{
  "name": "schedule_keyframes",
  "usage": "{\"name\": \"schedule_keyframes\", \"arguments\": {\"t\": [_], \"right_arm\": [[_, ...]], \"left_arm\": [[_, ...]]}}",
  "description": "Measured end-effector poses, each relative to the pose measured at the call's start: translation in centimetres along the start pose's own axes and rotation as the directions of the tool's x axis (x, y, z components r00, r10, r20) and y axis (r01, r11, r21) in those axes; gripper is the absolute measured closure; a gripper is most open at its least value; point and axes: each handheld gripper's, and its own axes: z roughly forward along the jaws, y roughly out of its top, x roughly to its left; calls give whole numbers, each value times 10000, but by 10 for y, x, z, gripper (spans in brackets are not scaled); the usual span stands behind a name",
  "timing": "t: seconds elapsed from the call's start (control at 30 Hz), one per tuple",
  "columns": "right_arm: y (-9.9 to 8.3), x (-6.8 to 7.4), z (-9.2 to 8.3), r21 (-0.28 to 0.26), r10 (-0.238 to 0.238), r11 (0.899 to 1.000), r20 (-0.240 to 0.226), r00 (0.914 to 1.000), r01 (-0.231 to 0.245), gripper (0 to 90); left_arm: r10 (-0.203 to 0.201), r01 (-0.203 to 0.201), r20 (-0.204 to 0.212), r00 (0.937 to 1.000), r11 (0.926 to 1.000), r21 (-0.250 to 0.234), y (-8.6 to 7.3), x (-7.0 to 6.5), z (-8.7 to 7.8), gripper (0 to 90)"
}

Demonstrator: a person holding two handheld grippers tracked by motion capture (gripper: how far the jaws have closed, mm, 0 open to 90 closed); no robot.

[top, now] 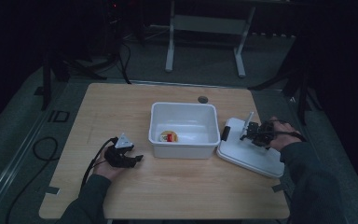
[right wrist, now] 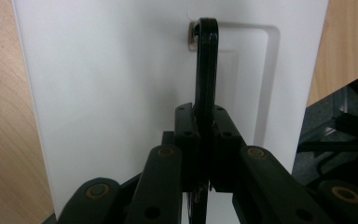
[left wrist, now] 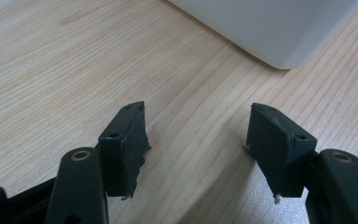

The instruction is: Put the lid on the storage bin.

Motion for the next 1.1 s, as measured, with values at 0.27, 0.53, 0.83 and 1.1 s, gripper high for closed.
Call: {"name": "schedule_keyframes", "arguments": {"t": [0.27,0.53,0.83,1.1], "right_arm": [[-4,-3,-10,-127,-1,9999,161,9999,3,840],[-7,-6,-18,-232,-35,9997,265,9996,41,841],[-9,-9,-29,-310,-71,9995,378,9993,82,841],[-11,-12,-38,-320,-106,9994,470,9988,121,842]], "left_arm": [[28,-28,-8,10000,10000,-19,0,0,0,378],[48,-48,-4,10000,10000,-21,0,0,0,378],[51,-51,-2,10000,10000,-22,0,0,0,378],[45,-45,-4,10000,10000,-30,0,0,0,378]]}}
